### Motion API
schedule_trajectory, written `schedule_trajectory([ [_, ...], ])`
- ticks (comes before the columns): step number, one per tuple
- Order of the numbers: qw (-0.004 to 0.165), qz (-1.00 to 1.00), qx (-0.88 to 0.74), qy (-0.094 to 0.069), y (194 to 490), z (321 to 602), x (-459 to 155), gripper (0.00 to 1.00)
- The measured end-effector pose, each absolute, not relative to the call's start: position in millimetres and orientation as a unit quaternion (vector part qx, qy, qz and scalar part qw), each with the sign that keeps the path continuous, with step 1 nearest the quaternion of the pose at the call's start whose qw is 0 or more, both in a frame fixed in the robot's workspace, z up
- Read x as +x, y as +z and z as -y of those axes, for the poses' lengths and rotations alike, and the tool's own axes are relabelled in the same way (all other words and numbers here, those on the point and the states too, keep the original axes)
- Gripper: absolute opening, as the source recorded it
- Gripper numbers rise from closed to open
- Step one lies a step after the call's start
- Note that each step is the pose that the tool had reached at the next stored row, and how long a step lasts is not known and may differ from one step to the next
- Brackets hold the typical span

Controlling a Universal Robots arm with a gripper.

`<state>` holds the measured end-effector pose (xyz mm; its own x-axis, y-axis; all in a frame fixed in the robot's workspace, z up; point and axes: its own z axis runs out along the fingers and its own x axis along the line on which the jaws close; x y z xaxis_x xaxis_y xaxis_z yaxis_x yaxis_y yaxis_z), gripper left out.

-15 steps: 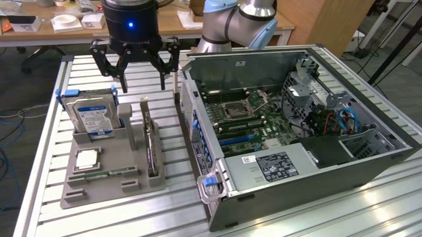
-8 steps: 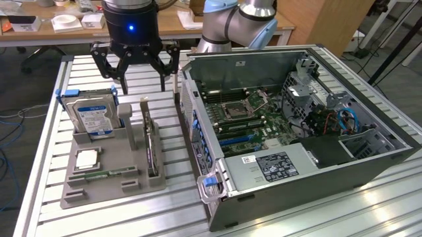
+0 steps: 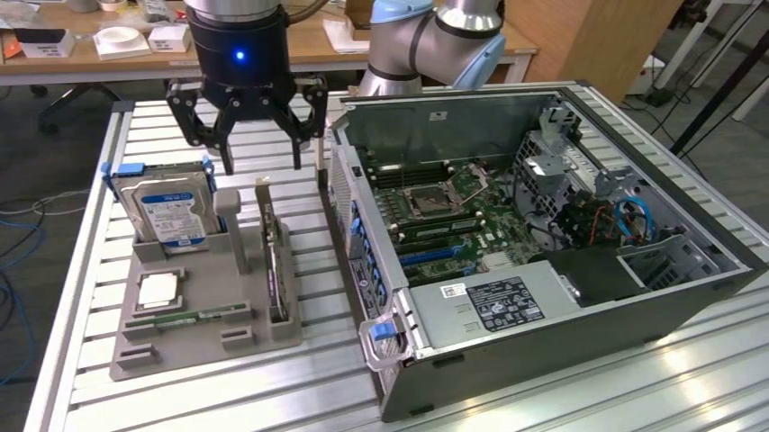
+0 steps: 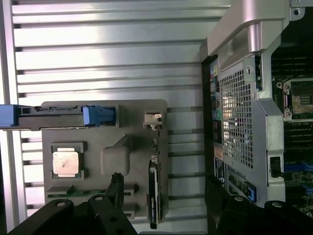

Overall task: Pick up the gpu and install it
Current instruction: 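Pick up the gpu and move the gpu toward the slot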

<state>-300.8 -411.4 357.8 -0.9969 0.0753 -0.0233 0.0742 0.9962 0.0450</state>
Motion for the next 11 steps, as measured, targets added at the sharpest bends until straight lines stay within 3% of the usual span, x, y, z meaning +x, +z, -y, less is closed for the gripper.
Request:
schedule_trajectory([
  [11, 0.013, -0.999, 0.037, 0.022, 351.7, 411.5, -300.8, 0.76],
])
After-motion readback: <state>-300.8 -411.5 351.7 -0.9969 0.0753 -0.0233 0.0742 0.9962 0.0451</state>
